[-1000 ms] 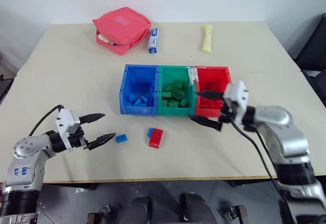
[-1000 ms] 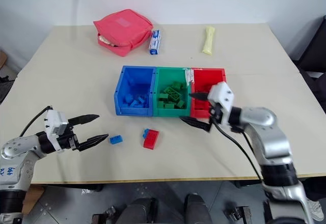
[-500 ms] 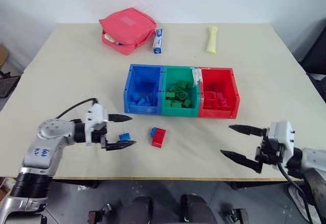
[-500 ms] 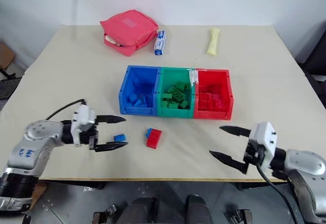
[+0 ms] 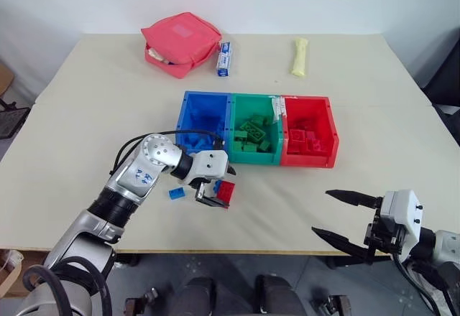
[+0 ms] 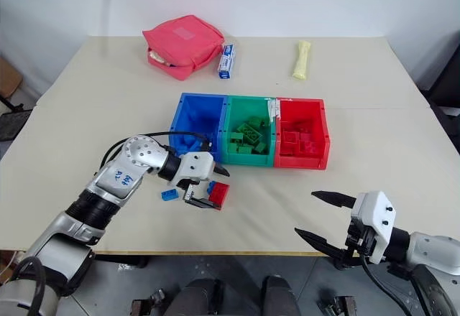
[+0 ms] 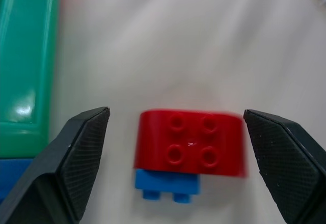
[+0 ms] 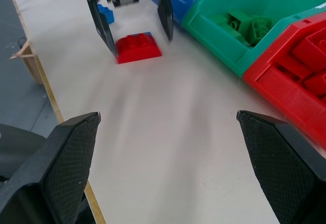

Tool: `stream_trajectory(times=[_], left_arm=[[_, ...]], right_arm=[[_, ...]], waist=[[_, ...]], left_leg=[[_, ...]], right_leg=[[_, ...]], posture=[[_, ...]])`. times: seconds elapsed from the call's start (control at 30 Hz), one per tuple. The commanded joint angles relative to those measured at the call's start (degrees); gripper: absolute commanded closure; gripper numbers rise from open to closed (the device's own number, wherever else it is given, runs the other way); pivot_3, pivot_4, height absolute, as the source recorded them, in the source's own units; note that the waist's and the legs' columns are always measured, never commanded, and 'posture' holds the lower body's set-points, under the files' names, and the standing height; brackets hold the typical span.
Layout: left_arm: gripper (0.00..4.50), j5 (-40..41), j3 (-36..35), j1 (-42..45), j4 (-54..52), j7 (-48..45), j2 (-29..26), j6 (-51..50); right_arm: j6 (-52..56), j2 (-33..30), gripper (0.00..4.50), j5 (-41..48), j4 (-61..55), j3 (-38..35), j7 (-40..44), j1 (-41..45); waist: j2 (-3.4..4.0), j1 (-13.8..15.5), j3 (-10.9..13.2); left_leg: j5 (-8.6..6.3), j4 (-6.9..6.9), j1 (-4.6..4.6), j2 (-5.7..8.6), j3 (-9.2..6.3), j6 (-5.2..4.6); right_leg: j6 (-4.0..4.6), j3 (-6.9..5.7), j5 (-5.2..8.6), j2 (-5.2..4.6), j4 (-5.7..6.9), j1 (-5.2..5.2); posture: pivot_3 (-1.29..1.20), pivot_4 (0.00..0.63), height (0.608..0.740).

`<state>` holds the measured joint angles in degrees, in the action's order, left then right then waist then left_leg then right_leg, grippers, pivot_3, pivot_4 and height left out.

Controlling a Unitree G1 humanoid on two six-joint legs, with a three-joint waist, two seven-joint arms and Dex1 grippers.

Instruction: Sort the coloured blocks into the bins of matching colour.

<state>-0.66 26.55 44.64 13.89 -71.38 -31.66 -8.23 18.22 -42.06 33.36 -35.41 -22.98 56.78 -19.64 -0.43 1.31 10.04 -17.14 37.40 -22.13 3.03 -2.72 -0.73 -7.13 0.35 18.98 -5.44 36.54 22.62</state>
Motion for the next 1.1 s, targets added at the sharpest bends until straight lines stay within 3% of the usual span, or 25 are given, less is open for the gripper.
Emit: stream_trajectory(times=[0.03, 0.2, 0.37, 0.57, 0.87, 0.97, 1.1], left_arm=[[0.00, -2.00, 1.96, 1.22, -2.04, -3.50, -0.78, -1.56], [0.00, -3.88, 2.62, 1.79, -1.97, -3.78, -0.02, -3.47], [1.08, -4.88, 2.69, 1.30, -2.11, -3.11, 0.83, -5.65], [1.08, -0.41, -1.16, 2.25, -5.14, -3.12, 3.58, -10.90], [1.08, 8.92, -12.61, 10.70, -1.03, 7.61, 16.09, -18.48], [1.08, 8.31, -16.55, 17.38, 8.86, 18.67, 24.70, -12.50], [1.08, 5.91, -18.86, 25.22, 25.24, 27.97, 31.60, -0.15]], right_arm=[[1.30, -0.50, 0.01, 2.14, -4.02, -2.83, -1.51, -1.56], [2.72, -0.82, 0.01, 3.05, -5.82, -3.38, -2.72, -2.68], [2.58, -0.84, 0.00, 2.40, -6.04, -2.75, -3.46, -2.17], [2.79, -0.85, 0.00, 2.07, -5.82, -2.24, -4.02, -1.76], [0.03, 6.17, 0.00, 3.22, -5.92, -6.97, -10.71, -3.97], [-2.19, 11.57, 0.00, 2.82, -4.20, -12.09, -17.29, -3.56], [-3.02, 14.70, 0.00, 1.85, -3.52, -15.37, -22.75, -2.81]], waist=[[0.00, 0.09, 0.00], [0.00, 0.15, 0.00], [0.00, 0.21, 0.00], [0.00, 0.41, 0.00], [-0.06, 0.38, 0.04], [-0.14, 1.05, 0.08], [-0.16, 1.59, 0.09]], left_leg=[[0.00, 0.01, -0.02, 0.00, -0.02, 0.00], [-0.02, 0.15, -0.02, 0.01, -0.05, -0.04], [-0.03, 0.22, -0.01, 0.01, -0.05, -0.05], [-0.05, 0.35, -0.05, 0.03, -0.12, -0.08], [-0.05, 0.48, -0.18, 0.04, -0.23, -0.08], [-0.06, 0.56, -0.19, 0.10, -0.24, -0.09], [-0.05, 0.57, -0.19, 0.27, -0.08, -0.22]], right_leg=[[0.00, 0.02, 0.00, -0.02, 0.00, 0.00], [-0.02, 0.04, -0.01, -0.05, -0.06, -0.04], [-0.02, 0.06, -0.01, -0.05, -0.03, -0.06], [-0.05, 0.03, -0.02, -0.07, -0.02, -0.11], [-0.06, -0.04, -0.03, -0.08, 0.01, -0.08], [-0.13, -0.05, -0.07, -0.03, 0.02, -0.08], [-0.30, -0.04, -0.14, 0.02, -0.05, -0.08]], posture=[[0.00, 0.150, 0.740], [0.00, 0.150, 0.740], [0.00, 0.150, 0.740], [0.00, 0.150, 0.740], [0.00, 0.150, 0.740], [0.00, 0.150, 0.740], [0.00, 0.150, 0.740]])
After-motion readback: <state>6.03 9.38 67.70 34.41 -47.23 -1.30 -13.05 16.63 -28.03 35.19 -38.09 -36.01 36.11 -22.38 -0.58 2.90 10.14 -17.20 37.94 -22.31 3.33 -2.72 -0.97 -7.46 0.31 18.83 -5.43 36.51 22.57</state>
